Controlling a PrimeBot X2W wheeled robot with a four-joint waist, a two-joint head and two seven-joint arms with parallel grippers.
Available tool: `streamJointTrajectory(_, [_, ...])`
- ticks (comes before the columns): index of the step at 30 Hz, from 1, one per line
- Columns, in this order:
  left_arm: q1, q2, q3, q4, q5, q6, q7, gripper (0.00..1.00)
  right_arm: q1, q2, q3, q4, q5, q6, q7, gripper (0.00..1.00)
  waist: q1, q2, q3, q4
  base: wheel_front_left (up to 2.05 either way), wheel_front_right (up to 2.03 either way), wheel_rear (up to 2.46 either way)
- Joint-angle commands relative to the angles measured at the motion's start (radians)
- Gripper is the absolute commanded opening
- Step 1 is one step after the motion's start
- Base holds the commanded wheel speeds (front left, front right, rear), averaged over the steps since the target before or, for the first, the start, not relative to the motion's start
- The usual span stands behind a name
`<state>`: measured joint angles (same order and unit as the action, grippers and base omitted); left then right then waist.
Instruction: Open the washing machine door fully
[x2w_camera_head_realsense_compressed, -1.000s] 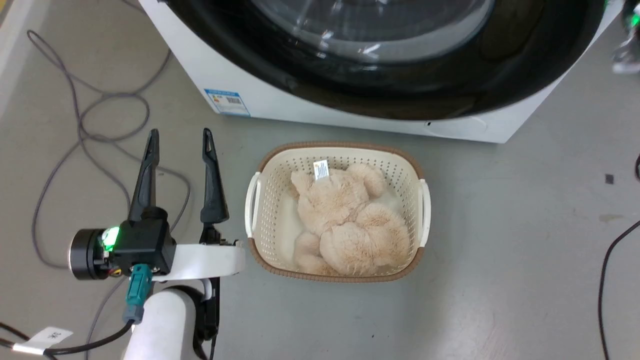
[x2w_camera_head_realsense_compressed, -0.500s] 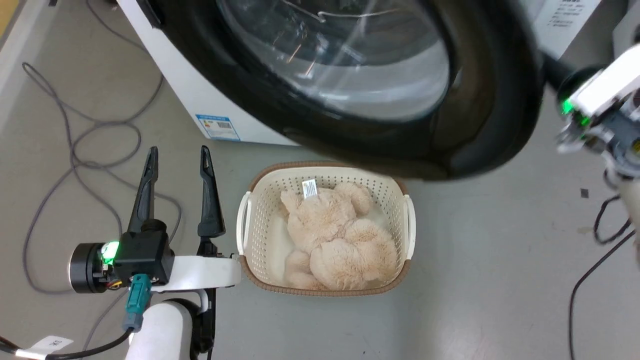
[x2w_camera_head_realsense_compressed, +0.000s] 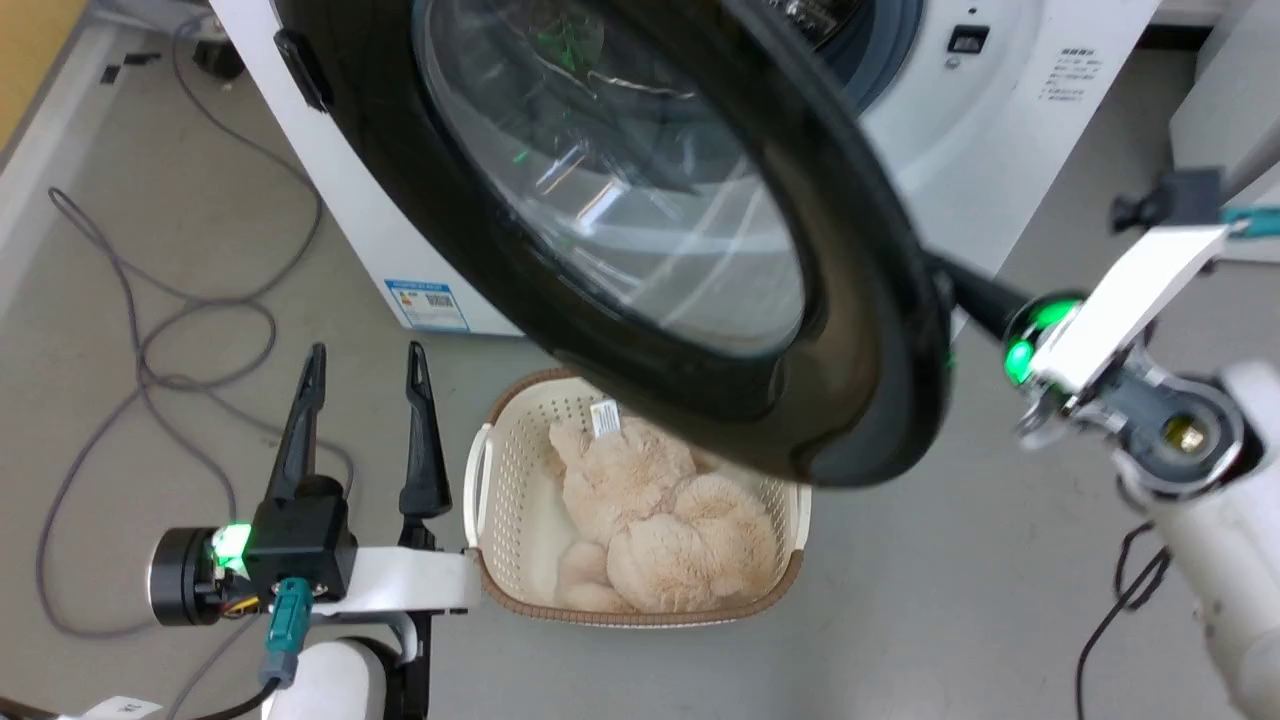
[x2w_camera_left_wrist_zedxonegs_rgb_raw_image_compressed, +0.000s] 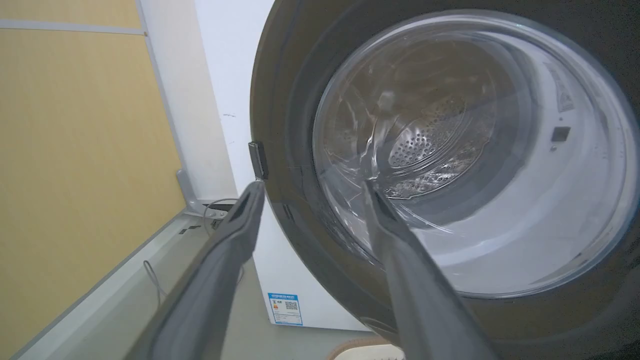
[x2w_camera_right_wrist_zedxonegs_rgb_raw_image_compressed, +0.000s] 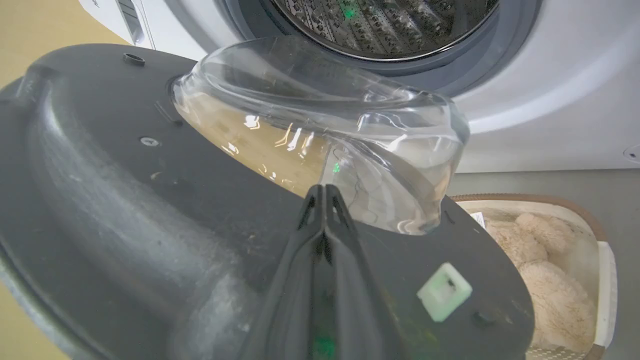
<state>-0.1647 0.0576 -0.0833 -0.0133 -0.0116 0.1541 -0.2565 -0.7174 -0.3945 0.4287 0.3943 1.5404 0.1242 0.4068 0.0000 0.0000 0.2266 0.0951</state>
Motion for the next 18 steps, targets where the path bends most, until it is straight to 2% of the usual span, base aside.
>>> streamJointTrajectory(1, [0.016,0.006,-0.001,0.005,0.0,-0.005,-0.005,1.0,0.037,0.014,0.013,-0.024,0.009,0.007,0.009,0.0,0.0,0.0,-0.014,-0.004,0.0,0.0,0.0])
streamJointTrajectory(9, [0.043,0.005,-0.004,0.035,-0.006,-0.012,-0.005,1.0,0.146,0.034,0.067,-0.151,0.013,0.007,0.018,0.0,0.0,0.0,-0.062,0.0,0.0,0.0,0.0])
streamJointTrajectory(18, [0.079,0.003,-0.006,0.079,-0.008,-0.018,-0.005,1.0,0.274,0.064,0.123,-0.274,0.003,0.007,-0.021,0.0,0.0,0.0,-0.11,0.006,0.0,0.0,0.0])
